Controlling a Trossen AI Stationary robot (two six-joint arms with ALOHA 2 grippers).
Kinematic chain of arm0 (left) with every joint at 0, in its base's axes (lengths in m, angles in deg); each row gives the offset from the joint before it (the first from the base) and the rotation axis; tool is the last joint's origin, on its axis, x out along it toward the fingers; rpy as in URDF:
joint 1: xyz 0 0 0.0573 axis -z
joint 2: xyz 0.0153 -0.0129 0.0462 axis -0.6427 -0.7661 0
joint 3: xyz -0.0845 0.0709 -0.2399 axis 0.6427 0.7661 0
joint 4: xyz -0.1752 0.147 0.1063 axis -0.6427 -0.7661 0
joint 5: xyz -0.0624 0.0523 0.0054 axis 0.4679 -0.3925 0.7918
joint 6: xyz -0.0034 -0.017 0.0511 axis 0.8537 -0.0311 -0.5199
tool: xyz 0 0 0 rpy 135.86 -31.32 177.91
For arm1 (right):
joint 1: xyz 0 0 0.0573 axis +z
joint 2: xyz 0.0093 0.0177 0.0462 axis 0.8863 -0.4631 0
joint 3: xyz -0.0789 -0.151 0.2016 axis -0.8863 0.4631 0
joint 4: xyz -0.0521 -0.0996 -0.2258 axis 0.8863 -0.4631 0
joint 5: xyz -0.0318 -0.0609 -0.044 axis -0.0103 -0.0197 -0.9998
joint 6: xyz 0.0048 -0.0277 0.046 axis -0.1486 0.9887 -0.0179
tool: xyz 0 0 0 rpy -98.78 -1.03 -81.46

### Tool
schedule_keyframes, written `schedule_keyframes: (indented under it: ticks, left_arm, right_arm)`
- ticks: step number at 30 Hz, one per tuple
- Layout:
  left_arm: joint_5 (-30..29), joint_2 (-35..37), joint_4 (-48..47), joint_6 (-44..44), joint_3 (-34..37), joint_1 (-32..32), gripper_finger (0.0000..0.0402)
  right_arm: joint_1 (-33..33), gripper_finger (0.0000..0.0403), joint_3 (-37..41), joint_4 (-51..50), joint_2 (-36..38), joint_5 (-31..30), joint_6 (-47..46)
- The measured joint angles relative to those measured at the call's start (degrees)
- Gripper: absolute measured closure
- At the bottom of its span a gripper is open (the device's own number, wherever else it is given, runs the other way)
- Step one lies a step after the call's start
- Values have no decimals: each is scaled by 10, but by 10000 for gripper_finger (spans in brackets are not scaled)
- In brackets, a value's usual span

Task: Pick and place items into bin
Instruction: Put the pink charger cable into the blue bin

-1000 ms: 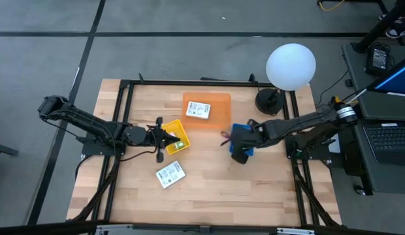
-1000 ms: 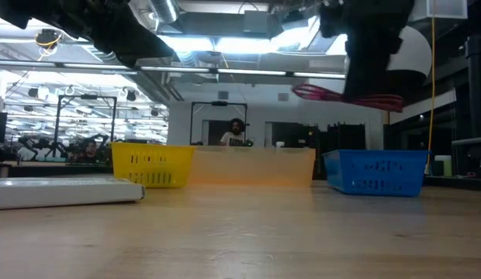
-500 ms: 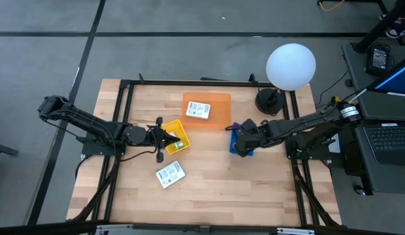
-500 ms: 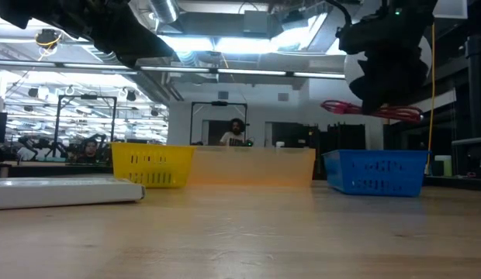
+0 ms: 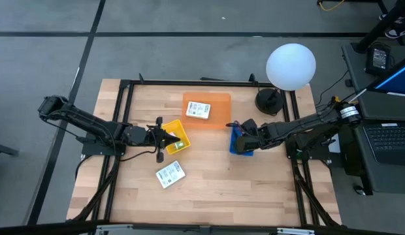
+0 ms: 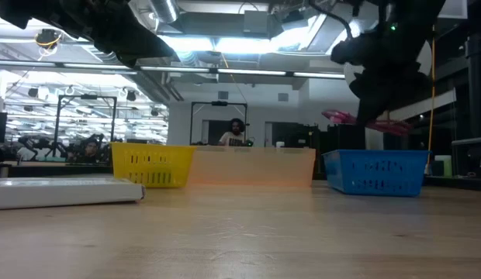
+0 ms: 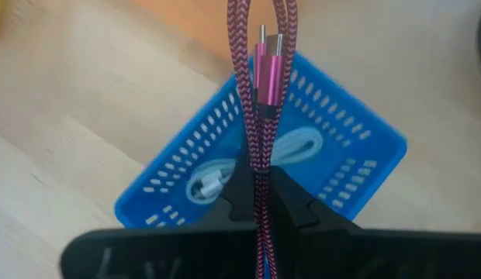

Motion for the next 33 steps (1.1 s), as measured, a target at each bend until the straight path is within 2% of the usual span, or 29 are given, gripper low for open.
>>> schedule_keyframes:
  ticks: [6, 17, 33]
  left_arm:
    - [0, 0, 0, 0, 0, 0, 398]
    - [0, 0, 0, 0, 0, 0, 398]
    - [0, 0, 0, 0, 0, 0, 398]
  right_arm:
    - [0, 403, 20, 19, 0, 2, -32]
    - [0, 403, 22, 31, -2, 7, -31]
    - [0, 394, 66, 74, -2, 14, -23]
